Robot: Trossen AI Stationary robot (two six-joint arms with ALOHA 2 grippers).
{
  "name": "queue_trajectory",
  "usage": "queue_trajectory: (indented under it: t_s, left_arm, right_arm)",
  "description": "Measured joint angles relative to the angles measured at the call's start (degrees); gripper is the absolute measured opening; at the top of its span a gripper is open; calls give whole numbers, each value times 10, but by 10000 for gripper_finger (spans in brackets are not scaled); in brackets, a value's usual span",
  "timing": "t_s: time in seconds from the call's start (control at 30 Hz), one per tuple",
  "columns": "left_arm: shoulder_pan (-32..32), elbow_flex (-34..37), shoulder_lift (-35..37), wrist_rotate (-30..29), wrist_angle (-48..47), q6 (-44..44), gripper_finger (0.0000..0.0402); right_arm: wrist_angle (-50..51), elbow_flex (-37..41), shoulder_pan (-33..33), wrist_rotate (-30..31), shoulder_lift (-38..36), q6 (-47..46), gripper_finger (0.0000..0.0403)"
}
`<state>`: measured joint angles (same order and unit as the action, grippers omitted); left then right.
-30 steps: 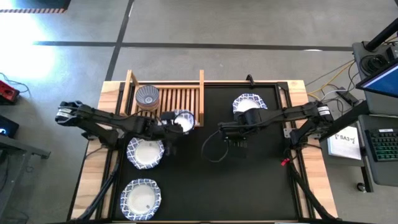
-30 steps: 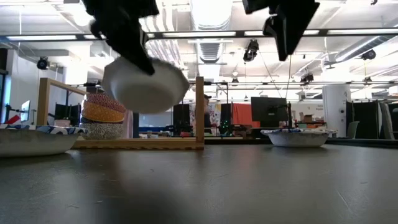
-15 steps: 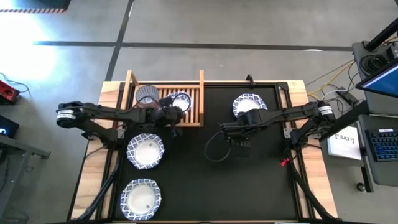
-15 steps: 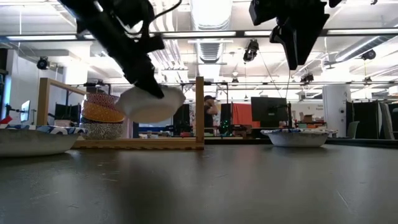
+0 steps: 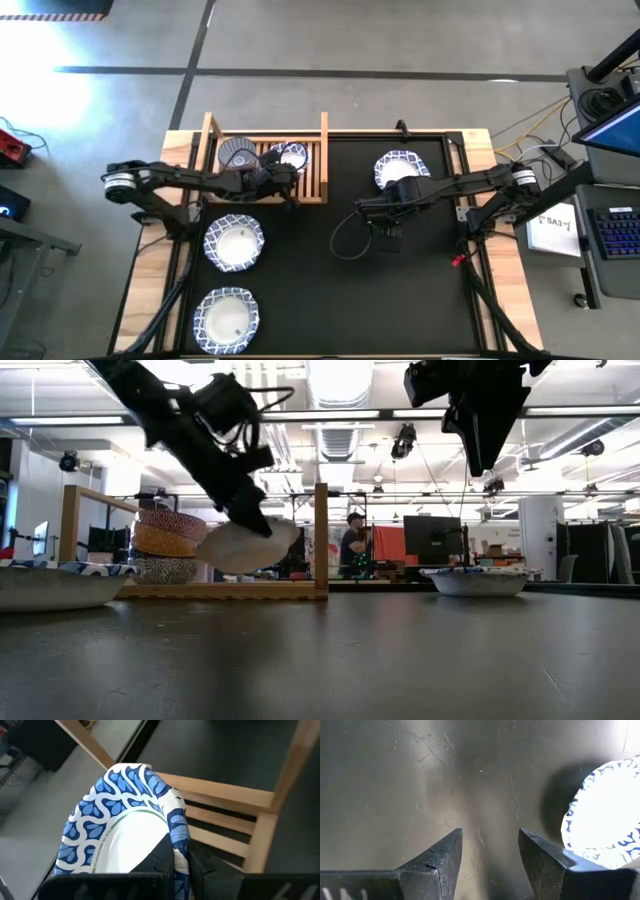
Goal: Place and stack bowls onto a shelf
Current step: Put the white bowl on the shelf
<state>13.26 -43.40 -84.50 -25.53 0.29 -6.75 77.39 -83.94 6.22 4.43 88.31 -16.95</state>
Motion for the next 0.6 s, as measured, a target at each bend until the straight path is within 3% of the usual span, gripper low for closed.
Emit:
queue_trajectory:
  t_s: [0.33,0.6]
  left_arm:
    - [8,-51,-117,-24,58,-46,29]
    - [9,-118,-174,-53,-52,-48,91]
  right_arm:
    - [0,0,2,0,-12,-17,182]
    - [1,0,2,0,-13,-3,182]
